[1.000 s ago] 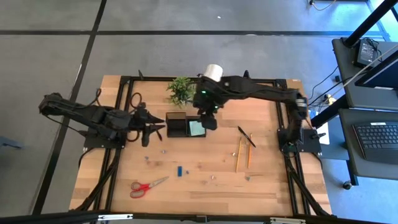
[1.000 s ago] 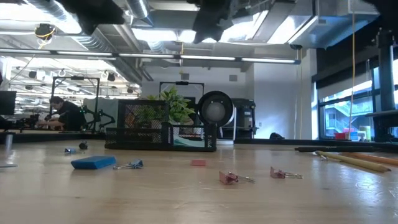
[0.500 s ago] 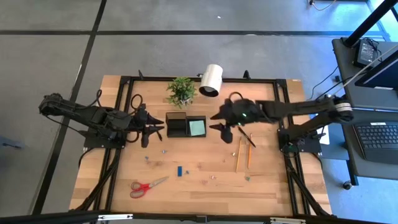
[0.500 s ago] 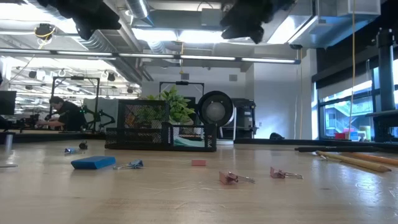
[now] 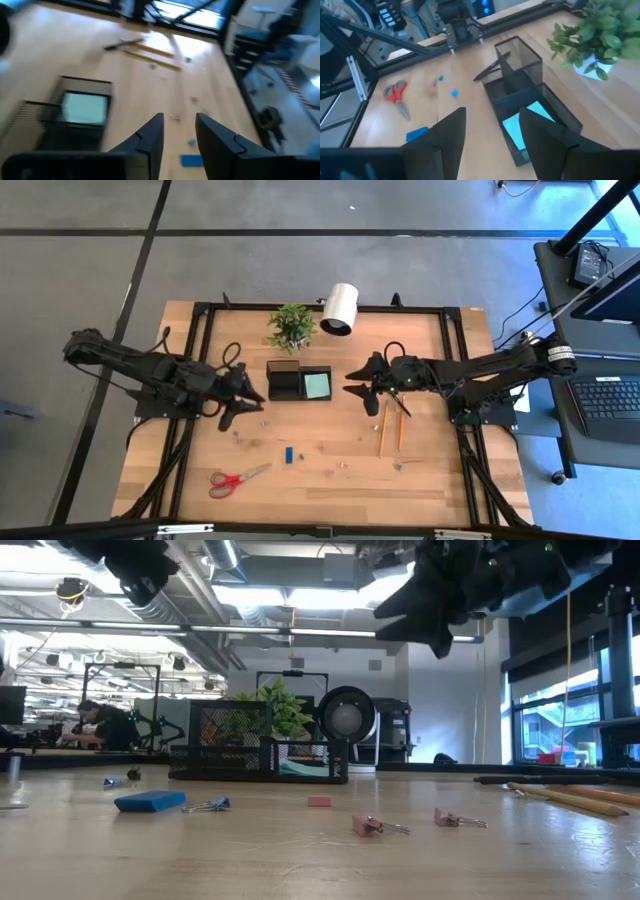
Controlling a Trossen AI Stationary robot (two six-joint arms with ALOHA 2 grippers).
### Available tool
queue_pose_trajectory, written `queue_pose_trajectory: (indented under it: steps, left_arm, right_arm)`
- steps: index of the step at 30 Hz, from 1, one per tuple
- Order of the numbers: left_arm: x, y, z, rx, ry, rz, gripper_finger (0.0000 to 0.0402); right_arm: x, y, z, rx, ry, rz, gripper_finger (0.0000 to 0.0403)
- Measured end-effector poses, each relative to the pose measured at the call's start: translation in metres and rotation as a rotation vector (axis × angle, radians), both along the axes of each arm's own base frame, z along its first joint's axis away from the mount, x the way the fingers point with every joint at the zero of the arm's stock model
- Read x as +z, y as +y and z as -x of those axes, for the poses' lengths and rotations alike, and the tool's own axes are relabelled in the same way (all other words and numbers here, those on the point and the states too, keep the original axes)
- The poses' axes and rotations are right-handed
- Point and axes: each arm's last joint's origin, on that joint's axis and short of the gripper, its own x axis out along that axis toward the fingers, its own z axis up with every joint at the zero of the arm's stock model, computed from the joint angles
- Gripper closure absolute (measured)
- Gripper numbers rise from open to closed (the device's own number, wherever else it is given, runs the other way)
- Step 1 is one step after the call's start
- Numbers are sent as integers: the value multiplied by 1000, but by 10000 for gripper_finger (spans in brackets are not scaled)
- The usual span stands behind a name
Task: Pick and place office supplies into organizer
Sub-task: Put the left black pen into the black desk organizer
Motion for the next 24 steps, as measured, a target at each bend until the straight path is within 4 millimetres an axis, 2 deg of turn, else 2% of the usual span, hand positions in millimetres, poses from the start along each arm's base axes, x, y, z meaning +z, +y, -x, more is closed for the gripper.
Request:
queue_pose_trajectory:
  steps: [7, 12, 16, 20, 24]
  left_arm:
    - [-13, -8, -14, -50, 117, 26, 243]
    - [-27, -6, -13, -103, 226, -156, 236]
    - [-39, 0, -13, -94, 376, -222, 243]
    - [-36, 5, -16, -119, 556, -339, 244]
    - [-31, 10, -27, -184, 661, -469, 244]
  right_arm:
    - [0, -5, 0, -17, -11, 3, 215]
    - [2, -5, -1, -16, -16, 2, 215]
    - [1, -5, -1, -17, -12, -1, 215]
    - [1, -5, -1, -16, -14, -1, 215]
    - [2, -5, -1, -16, -17, -2, 214]
